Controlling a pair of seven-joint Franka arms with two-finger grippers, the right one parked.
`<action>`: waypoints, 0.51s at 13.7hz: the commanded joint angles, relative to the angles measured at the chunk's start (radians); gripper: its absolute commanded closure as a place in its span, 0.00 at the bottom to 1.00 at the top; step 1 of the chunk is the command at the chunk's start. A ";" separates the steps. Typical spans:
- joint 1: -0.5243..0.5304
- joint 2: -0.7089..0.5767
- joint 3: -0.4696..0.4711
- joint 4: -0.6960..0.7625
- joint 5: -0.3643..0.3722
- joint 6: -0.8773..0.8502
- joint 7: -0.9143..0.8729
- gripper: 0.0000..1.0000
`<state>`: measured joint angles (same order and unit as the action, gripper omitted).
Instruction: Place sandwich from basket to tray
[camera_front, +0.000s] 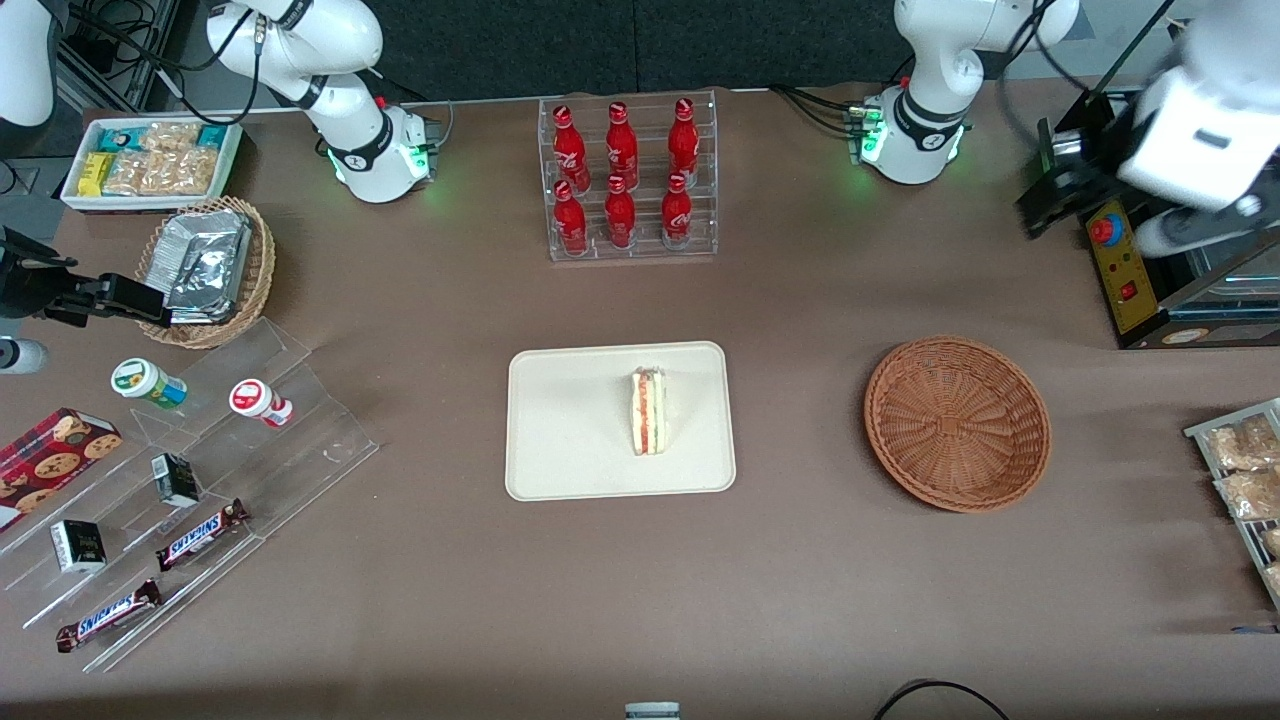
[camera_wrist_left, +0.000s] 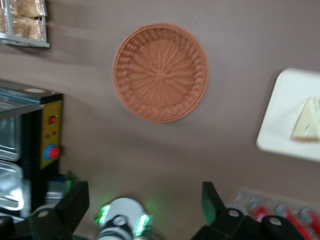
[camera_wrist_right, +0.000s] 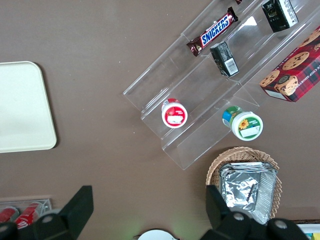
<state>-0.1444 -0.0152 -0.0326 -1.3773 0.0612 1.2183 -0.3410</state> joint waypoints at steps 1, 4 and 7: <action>0.022 -0.165 0.060 -0.189 -0.049 0.016 0.159 0.01; 0.031 -0.242 0.091 -0.268 -0.067 0.072 0.334 0.01; 0.034 -0.250 0.091 -0.267 -0.067 0.075 0.343 0.01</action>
<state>-0.1184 -0.2378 0.0660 -1.6140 0.0057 1.2679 -0.0218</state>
